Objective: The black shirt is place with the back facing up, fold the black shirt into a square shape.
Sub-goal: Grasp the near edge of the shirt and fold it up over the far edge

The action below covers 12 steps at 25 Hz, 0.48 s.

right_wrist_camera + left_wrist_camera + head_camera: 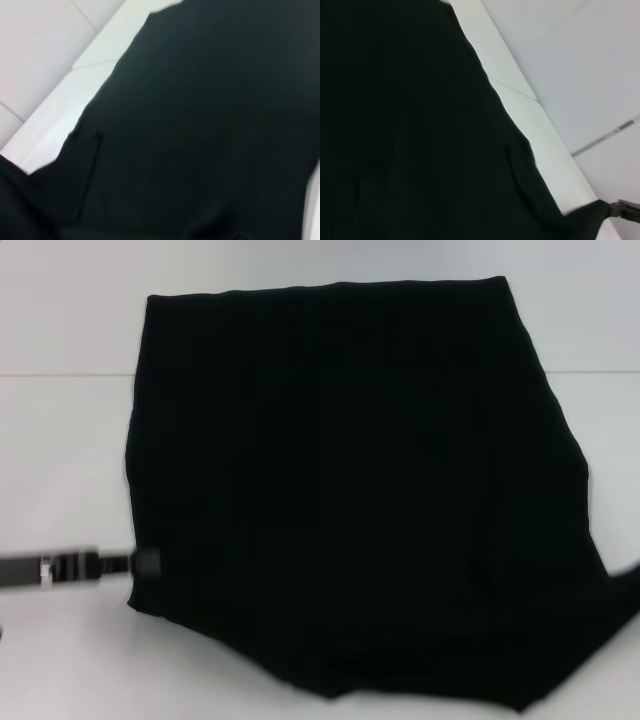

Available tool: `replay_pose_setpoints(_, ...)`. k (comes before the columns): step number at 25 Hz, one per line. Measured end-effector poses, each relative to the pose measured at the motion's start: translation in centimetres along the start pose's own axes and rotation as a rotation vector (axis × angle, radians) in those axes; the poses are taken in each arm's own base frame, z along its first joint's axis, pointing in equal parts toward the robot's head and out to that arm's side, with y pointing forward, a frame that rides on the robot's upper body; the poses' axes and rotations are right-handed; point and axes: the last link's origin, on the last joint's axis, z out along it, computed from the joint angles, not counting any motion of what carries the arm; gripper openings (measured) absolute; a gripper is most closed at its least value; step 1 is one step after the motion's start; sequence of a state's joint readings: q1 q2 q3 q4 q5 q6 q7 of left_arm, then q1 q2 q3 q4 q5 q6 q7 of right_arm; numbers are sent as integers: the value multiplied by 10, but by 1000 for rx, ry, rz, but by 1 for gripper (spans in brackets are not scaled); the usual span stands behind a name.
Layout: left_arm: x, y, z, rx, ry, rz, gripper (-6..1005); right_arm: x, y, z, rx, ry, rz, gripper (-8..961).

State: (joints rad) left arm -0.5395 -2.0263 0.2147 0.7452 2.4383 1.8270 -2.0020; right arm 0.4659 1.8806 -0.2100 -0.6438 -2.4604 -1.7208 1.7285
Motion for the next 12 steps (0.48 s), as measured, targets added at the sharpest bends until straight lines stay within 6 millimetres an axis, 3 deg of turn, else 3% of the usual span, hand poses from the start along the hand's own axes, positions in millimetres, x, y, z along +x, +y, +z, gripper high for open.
replay_pose_setpoints(12, 98, -18, 31, 207, 143, 91, 21, -99, -7, 61, 133, -40, -118, 53)
